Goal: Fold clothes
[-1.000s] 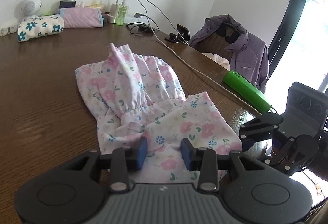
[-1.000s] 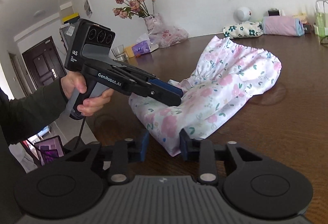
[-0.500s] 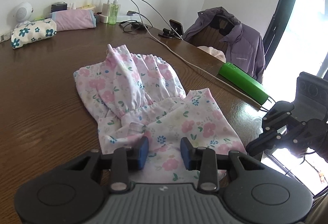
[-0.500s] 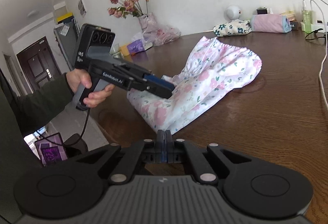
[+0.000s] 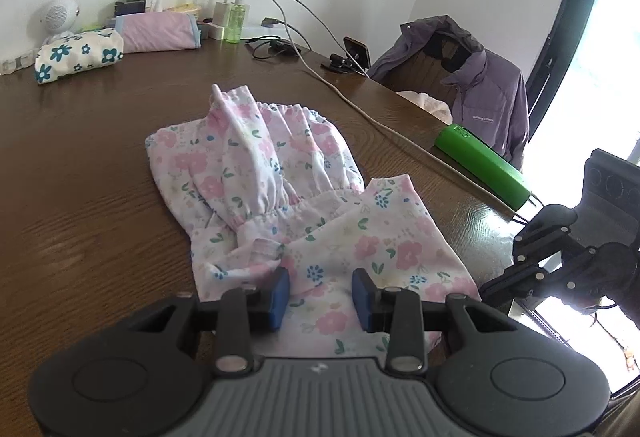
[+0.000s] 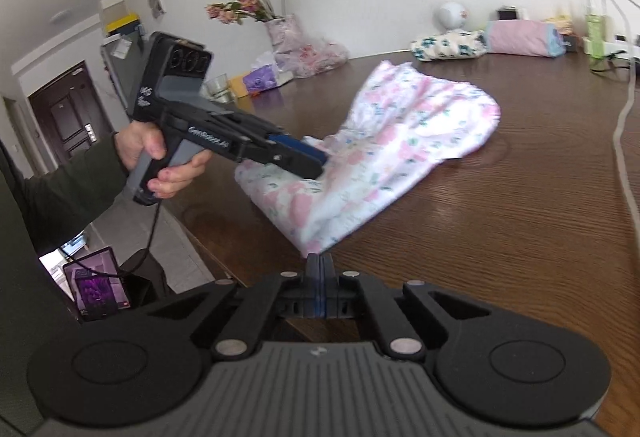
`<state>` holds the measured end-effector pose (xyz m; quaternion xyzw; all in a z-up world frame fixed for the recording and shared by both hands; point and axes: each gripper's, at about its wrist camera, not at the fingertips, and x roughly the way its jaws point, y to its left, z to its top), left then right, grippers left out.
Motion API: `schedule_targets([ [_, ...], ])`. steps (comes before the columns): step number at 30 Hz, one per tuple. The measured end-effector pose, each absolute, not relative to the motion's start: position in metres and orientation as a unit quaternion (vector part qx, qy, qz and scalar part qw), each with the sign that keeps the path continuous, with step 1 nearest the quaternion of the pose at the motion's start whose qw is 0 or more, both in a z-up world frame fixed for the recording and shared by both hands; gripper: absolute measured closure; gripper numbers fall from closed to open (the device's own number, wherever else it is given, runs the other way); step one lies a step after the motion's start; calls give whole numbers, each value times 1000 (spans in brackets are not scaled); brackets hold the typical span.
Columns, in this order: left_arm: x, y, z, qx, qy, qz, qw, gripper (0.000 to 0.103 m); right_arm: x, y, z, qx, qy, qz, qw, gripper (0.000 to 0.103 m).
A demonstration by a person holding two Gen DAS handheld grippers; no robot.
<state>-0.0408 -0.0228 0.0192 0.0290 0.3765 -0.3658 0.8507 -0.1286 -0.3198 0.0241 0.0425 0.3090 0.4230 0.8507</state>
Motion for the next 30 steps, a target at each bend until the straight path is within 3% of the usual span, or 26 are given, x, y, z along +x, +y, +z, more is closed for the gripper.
schedule_targets([
  [3,-55,-16,38,29,319,-371,871,69,-120,-330,46,72,281,380,878,97],
  [6,-65,-7,53,38,282,-384,878,56,-109,-297,62,32,248,335,909,97],
  [12,-62,4,20,57,326,-346,878,62,-87,-231,28,-63,277,275,918,97],
  [20,-55,9,10,26,337,-330,881,61,-87,-224,25,-73,275,259,923,96],
  [23,-59,6,11,23,342,-319,883,62,-115,-228,45,-78,220,334,913,80],
  [24,-62,5,12,23,344,-318,883,62,-123,-226,49,-89,210,363,903,69],
  [30,-78,-4,14,28,348,-312,884,62,-122,-227,29,-76,261,399,876,68],
])
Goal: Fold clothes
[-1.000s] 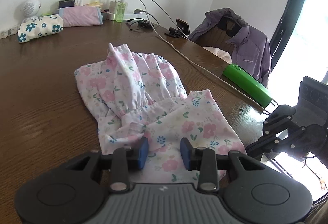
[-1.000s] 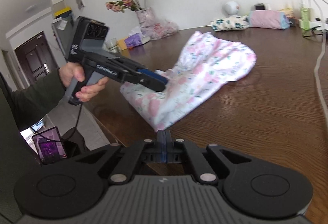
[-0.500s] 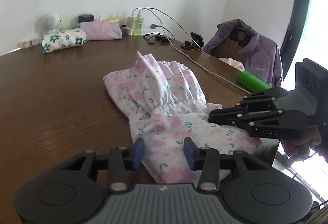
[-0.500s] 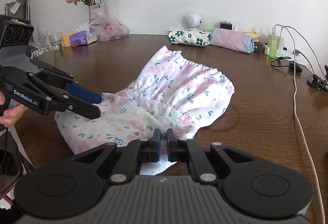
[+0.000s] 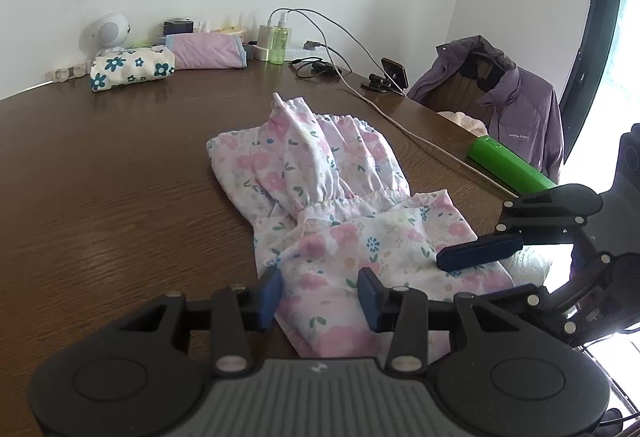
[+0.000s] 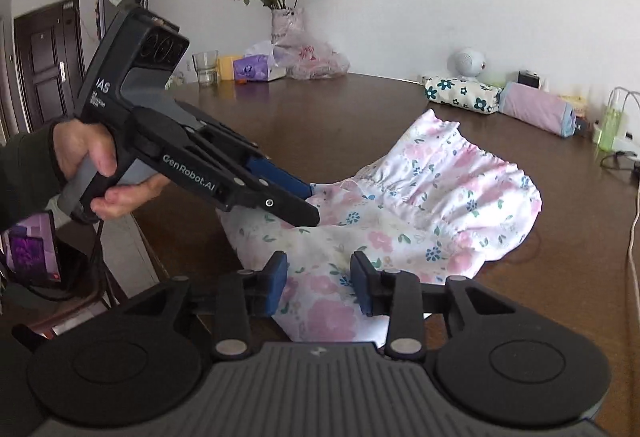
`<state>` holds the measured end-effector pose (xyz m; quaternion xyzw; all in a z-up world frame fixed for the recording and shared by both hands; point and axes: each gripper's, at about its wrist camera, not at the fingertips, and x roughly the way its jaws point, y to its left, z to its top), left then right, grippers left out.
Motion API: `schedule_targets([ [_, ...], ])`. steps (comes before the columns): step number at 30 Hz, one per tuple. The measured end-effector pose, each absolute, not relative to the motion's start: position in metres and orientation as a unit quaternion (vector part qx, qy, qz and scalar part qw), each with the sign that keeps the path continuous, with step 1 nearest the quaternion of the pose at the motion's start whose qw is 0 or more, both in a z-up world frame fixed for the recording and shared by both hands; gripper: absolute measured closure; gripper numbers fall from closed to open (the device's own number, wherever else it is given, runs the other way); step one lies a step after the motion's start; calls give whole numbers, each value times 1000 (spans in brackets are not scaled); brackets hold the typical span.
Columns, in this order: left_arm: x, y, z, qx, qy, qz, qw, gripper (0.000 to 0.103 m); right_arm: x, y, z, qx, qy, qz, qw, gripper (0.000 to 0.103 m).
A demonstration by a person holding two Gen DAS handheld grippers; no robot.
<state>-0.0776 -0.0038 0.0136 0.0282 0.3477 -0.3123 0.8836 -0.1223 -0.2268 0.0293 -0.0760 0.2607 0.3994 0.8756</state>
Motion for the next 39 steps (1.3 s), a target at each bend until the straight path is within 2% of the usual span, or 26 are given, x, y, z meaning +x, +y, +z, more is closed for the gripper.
schedule_targets([
  [3,-89,-5,16,25,358,-314,879,62,-119,-240,32,-53,279,418,863,64],
  [5,-98,-6,17,29,365,-314,876,62,-121,-242,43,-71,277,430,857,53],
  [7,-106,-7,19,28,374,-308,874,62,-133,-238,50,-118,257,455,844,31],
  [11,-120,-7,23,23,394,-290,872,62,-159,-220,43,-243,233,489,805,29],
  [14,-130,-6,26,19,402,-277,873,62,-167,-214,31,-308,218,502,778,33],
  [16,-135,-1,27,19,392,-287,874,61,-163,-216,31,-319,214,503,774,60],
  [19,-146,10,37,39,350,-320,880,48,-145,-225,41,-284,243,530,761,72],
  [21,-158,14,51,73,306,-342,886,45,-139,-229,46,-273,258,547,748,78],
  [25,-192,12,69,160,187,-439,864,18,-121,-241,57,-235,296,579,722,82],
  [27,-203,2,59,222,144,-466,845,17,-109,-248,61,-208,324,596,704,82],
  [28,-208,-2,54,252,123,-476,833,17,-101,-251,62,-188,343,605,693,82],
  [31,-206,-16,31,303,127,-496,803,18,-79,-261,65,-121,387,626,666,82],
  [34,-206,-27,10,366,110,-507,773,21,-68,-266,70,-96,407,641,644,83],
  [36,-200,-32,5,380,111,-514,761,31,-65,-268,74,-86,418,654,625,85],
  [38,-189,-33,4,363,135,-527,757,61,-66,-267,76,-74,429,668,603,85],
  [39,-184,-32,5,345,150,-535,757,66,-66,-268,77,-65,431,671,600,85],
])
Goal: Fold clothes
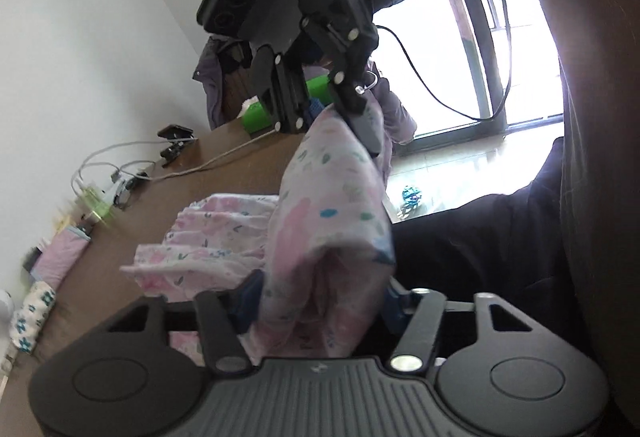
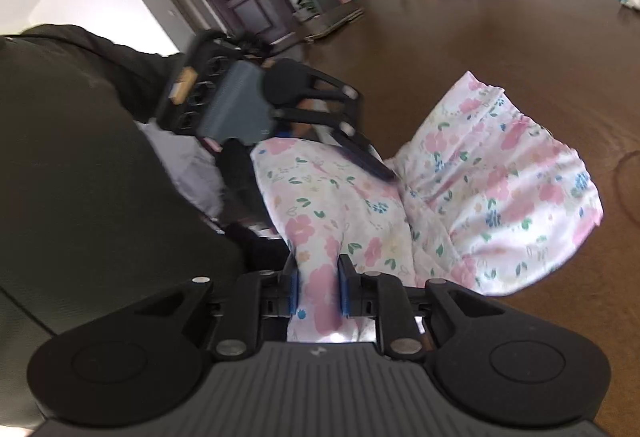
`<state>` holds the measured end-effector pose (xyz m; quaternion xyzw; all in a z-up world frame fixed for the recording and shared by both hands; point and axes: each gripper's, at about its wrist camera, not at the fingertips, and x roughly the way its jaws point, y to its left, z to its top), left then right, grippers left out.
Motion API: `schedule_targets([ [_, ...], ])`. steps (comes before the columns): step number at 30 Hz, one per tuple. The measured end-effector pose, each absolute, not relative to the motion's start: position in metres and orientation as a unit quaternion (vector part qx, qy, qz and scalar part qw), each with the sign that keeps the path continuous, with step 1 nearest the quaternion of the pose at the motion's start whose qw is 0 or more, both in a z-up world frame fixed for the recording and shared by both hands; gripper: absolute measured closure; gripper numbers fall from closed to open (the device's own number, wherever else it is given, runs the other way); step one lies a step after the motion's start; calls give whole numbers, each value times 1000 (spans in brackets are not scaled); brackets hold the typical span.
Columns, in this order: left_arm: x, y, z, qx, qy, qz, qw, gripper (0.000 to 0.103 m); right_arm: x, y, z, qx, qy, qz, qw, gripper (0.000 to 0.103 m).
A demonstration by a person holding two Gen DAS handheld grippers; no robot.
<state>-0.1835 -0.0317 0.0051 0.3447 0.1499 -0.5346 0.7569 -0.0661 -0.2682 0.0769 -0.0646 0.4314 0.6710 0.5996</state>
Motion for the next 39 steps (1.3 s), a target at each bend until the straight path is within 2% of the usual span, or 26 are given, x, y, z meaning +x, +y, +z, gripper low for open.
schedule_targets([
  [1,-179,-27,5,324,162,-541,759,73,-66,-269,77,-55,433,673,596,85],
  [2,-173,-23,5,300,179,-551,758,85,-67,-271,78,-45,435,675,594,83],
  [3,-164,-19,7,271,198,-558,759,88,-67,-275,78,-31,436,666,604,75],
  [4,-156,-16,8,241,218,-563,760,89,-68,-279,80,-18,434,658,615,56],
  [5,-147,-12,9,210,237,-567,761,90,-71,-286,83,-10,427,649,630,43],
  [6,-138,-9,11,178,255,-569,761,90,-79,-295,85,-7,409,640,650,19],
  [7,-130,-6,14,152,270,-572,759,91,-90,-303,85,-13,383,634,672,8],
  [8,-124,-4,15,135,279,-576,757,91,-100,-311,84,-19,357,626,693,5],
  [12,-94,-1,18,64,335,-576,743,91,-123,-320,59,-12,307,584,751,6],
  [14,-83,-1,19,42,358,-574,735,91,-133,-317,47,-9,280,567,775,12],
  [16,-77,-1,21,19,379,-576,724,91,-134,-315,37,16,262,547,795,33],
  [17,-74,-1,22,3,386,-578,719,91,-132,-316,32,40,258,536,802,36],
  [18,-69,0,22,-23,393,-580,713,91,-128,-317,27,73,263,531,802,44],
  [19,-64,1,21,-52,403,-580,706,91,-124,-318,22,108,269,525,801,56],
  [21,-54,6,17,-96,426,-564,701,91,-107,-324,11,186,307,523,773,72],
  [24,-42,14,12,-131,440,-527,715,82,-77,-327,-2,297,390,509,708,80],
  [26,-39,23,14,-151,430,-500,737,68,-65,-323,-6,331,426,493,683,80],
  [29,-37,33,19,-181,399,-463,771,52,-57,-318,-10,372,452,477,655,80],
  [33,-41,29,15,-157,405,-390,812,48,-52,-316,-18,405,488,410,656,80],
  [35,-41,30,15,-152,402,-367,825,44,-54,-318,-16,419,484,384,666,71],
  [37,-42,32,19,-147,388,-348,840,37,-64,-316,2,380,456,381,709,43],
  [39,-45,33,21,-144,359,-328,862,25,-78,-310,26,302,413,370,775,32],
])
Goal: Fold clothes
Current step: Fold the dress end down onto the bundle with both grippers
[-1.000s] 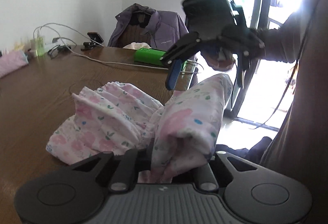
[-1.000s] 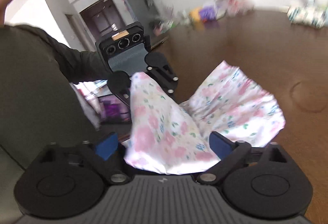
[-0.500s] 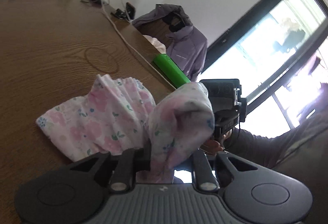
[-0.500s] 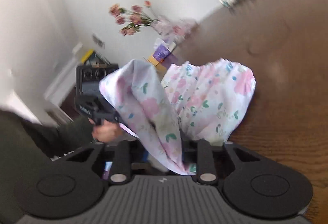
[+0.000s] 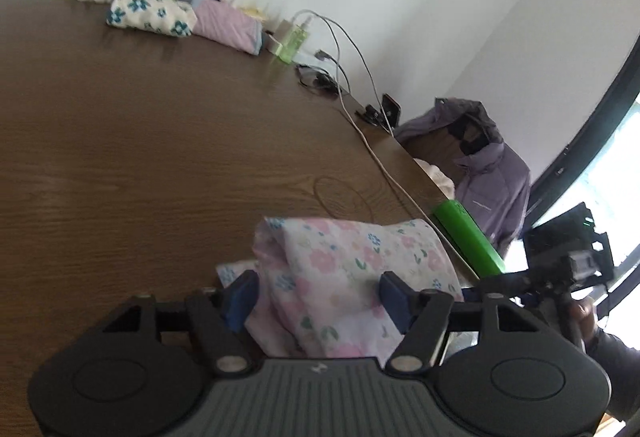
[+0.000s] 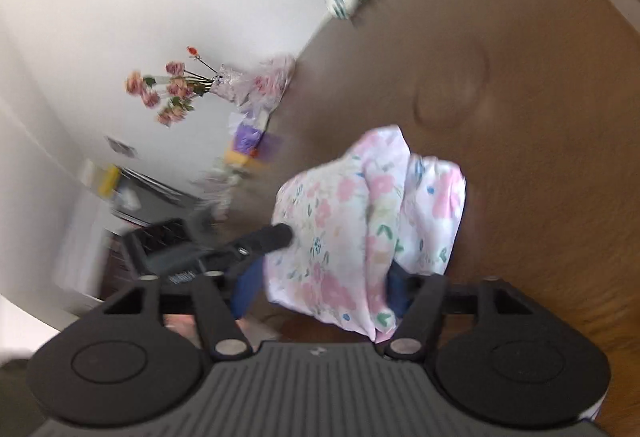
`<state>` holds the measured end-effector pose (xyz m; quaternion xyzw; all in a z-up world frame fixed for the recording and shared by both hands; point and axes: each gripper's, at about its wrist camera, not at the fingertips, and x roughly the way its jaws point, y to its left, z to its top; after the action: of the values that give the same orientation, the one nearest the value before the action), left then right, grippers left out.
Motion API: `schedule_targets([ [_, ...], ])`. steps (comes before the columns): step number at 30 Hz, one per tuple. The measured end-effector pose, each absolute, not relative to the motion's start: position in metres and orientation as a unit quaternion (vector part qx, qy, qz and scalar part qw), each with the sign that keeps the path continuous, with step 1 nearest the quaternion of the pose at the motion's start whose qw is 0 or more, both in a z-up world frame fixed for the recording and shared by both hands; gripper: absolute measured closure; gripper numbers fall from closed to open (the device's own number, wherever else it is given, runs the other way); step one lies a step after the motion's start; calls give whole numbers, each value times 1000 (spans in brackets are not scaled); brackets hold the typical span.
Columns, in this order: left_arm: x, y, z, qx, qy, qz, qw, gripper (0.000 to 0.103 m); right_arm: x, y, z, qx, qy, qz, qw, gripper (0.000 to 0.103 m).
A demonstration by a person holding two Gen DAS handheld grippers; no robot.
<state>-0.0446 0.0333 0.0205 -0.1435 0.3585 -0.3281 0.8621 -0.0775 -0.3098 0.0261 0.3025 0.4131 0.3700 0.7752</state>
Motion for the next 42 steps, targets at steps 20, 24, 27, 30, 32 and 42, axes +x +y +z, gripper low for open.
schedule_targets([
  [20,-54,13,19,-147,398,-281,861,16,-66,-283,25,161,354,295,873,22],
  [24,-50,5,16,-154,392,-298,857,21,-74,-273,23,165,352,303,870,27],
  [27,-44,5,15,-168,402,-307,846,29,-74,-271,23,184,355,308,863,35],
  [30,-32,11,8,-205,427,-319,821,59,-69,-274,17,229,372,309,845,53],
  [32,-27,14,3,-221,436,-321,812,70,-64,-279,9,272,391,311,823,77],
  [42,-8,34,-8,-292,453,-330,775,64,-73,-291,19,269,375,278,842,40],
])
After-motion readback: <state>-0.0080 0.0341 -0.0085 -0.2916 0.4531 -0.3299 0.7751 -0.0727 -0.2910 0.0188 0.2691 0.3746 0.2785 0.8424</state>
